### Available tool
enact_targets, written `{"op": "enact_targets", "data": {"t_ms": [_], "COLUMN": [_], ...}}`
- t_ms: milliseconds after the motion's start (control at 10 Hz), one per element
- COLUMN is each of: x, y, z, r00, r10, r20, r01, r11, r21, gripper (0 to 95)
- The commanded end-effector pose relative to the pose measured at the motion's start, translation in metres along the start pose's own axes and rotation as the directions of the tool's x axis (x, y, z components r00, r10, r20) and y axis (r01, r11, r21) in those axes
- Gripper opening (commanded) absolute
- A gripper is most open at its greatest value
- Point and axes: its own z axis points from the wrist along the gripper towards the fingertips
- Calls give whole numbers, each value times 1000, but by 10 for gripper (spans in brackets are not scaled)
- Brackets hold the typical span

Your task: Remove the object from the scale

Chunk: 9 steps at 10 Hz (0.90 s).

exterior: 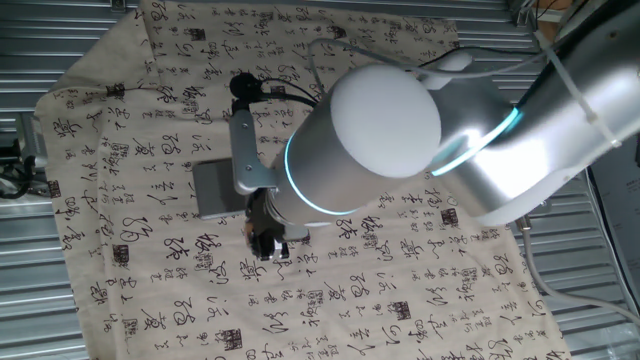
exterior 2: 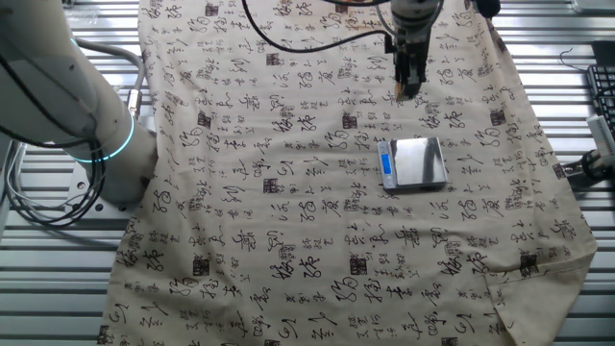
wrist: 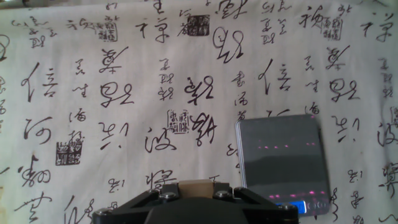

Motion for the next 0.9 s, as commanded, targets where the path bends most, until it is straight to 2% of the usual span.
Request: {"op": "enact_targets", "data": {"t_ms": [100,500,600,700,900], "x": [1,2,2,5,9], "y": [0,1,1,2,4], "z": [0,5,9,23,40], "r00": [1000,1000,1000,1000,1000], "r10": [-4,-5,-8,-9,-15], "r20": [-1,-6,-6,-3,-1], "r01": [4,5,7,9,15], "r11": [1000,1000,1000,1000,1000], "r21": [-7,-14,-13,-14,-13], "gripper": [0,0,0,0,0]}}
